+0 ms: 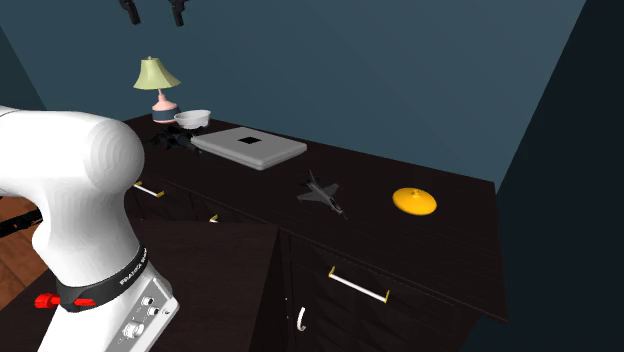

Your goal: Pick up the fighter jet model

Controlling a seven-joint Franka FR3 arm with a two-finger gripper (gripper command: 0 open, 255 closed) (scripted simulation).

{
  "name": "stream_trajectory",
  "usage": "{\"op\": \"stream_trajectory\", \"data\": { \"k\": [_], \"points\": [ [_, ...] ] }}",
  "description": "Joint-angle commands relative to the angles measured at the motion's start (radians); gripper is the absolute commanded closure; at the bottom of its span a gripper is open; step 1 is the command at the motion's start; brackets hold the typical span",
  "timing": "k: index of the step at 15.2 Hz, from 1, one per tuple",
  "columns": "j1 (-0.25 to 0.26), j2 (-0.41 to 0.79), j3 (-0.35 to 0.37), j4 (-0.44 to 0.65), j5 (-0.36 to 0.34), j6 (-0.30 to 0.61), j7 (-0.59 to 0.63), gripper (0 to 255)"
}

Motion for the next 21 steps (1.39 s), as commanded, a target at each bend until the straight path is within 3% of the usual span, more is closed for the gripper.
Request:
{"op": "stream_trajectory", "data": {
  "k": [1,11,21],
  "points": [
    [0.000,0.000,0.000,0.000,0.000,0.000,0.000,0],
    [-0.034,0.020,-0.147,-0.253,-0.089,0.272,-0.209,0],
    [-0.058,0.219,-0.328,-0.370,-0.156,0.593,-0.435,0]
  ]
}}
